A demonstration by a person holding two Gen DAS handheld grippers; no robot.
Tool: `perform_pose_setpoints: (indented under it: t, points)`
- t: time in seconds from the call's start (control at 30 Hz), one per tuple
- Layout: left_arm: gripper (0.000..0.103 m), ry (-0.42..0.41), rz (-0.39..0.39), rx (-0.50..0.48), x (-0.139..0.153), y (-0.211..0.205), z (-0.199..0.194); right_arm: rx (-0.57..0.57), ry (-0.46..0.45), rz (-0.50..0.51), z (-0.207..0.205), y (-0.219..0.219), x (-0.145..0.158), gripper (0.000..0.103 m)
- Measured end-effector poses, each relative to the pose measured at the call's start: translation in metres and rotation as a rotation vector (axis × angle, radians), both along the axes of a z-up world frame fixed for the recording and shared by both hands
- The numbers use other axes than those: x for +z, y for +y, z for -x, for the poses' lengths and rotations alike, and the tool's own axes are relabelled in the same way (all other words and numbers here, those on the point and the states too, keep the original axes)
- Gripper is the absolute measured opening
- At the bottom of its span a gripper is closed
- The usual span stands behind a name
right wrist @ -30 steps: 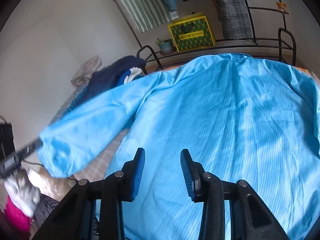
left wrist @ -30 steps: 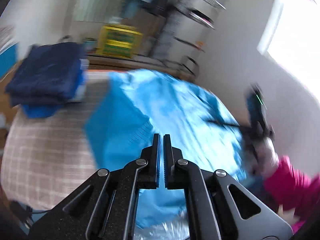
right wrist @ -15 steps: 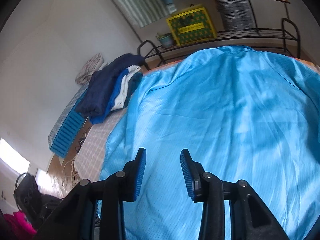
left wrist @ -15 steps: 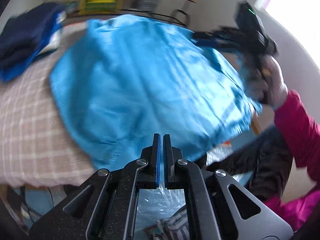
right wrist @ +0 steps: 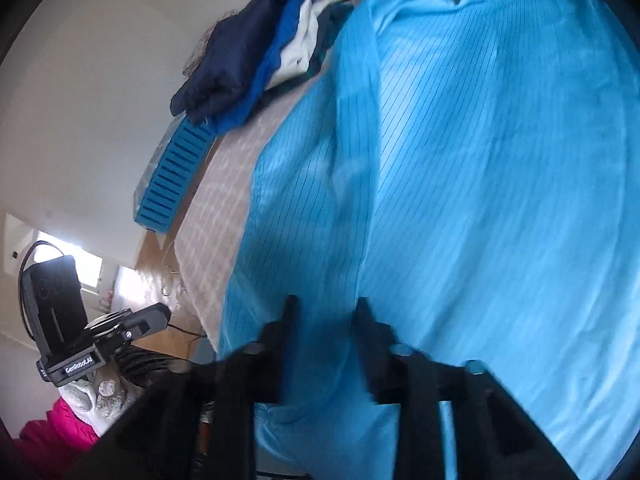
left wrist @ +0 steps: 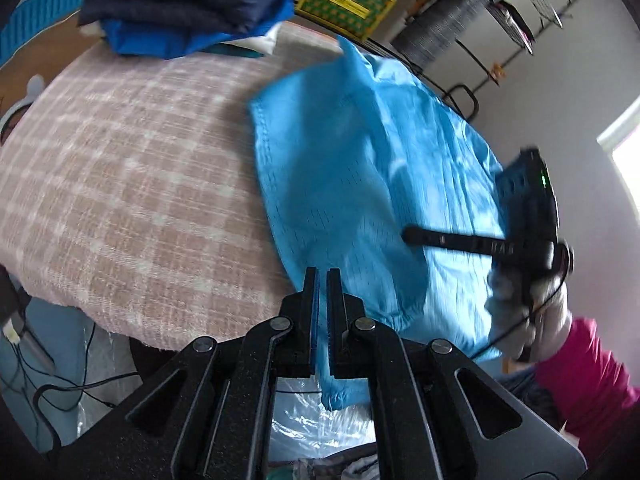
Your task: Fold large clothes
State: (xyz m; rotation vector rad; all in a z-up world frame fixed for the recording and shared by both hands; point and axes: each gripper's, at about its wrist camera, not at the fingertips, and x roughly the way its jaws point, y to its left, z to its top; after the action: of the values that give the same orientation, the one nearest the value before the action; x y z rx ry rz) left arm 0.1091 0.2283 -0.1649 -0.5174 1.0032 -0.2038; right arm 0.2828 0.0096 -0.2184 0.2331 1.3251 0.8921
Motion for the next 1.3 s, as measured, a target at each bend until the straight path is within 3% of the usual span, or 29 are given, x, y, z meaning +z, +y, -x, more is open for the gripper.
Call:
perform_pose_setpoints:
  t: [0.17, 0.3, 0.4, 0.63, 0.73, 0.87, 1.0, 1.17, 1.3]
  points:
    - [0.0, -0.027, 0.022, 0.017, 0.005, 0.005, -0.001, -0.051, -0.024, -0.099, 0.036, -0.02, 0.035, 0.0]
    - [0.0, -0.027, 0.035, 0.009, 0.006, 0.002, -0.005, -0.027, -0.047, -0.098, 0.075, -0.025, 0.056, 0.0]
    - [0.0, -0.018, 0.026, -0.014, 0.003, -0.007, -0.007, -0.013, -0.019, -0.049, 0.09, -0.03, 0.046, 0.0]
    - [0.0, 0.0, 0.009, -0.019, -0.001, -0.01, -0.007, -0.006, 0.185, 0.016, 0.106, -0.045, -0.014, 0.0]
    - [0.0, 0.015, 0.011, -0.021, -0.006, -0.011, -0.007, 0.027, 0.143, -0.015, 0.108, -0.034, 0.0, 0.0]
    - [0.0, 0.036, 0.005, -0.028, -0.01, -0.015, -0.011, -0.009, 0.007, 0.042, 0.096, -0.04, 0.028, 0.0]
    - [0.0, 0.042, 0.001, -0.022, -0.011, -0.012, -0.014, -0.077, 0.023, 0.069, 0.083, -0.081, 0.034, 0.0]
    - [0.0, 0.04, -0.006, -0.006, -0.01, -0.008, -0.024, -0.113, 0.023, 0.134, 0.096, -0.114, 0.036, 0.0]
    - [0.001, 0.061, 0.008, -0.015, -0.017, -0.008, -0.024, -0.128, 0.115, 0.05, 0.108, -0.117, 0.022, 0.0]
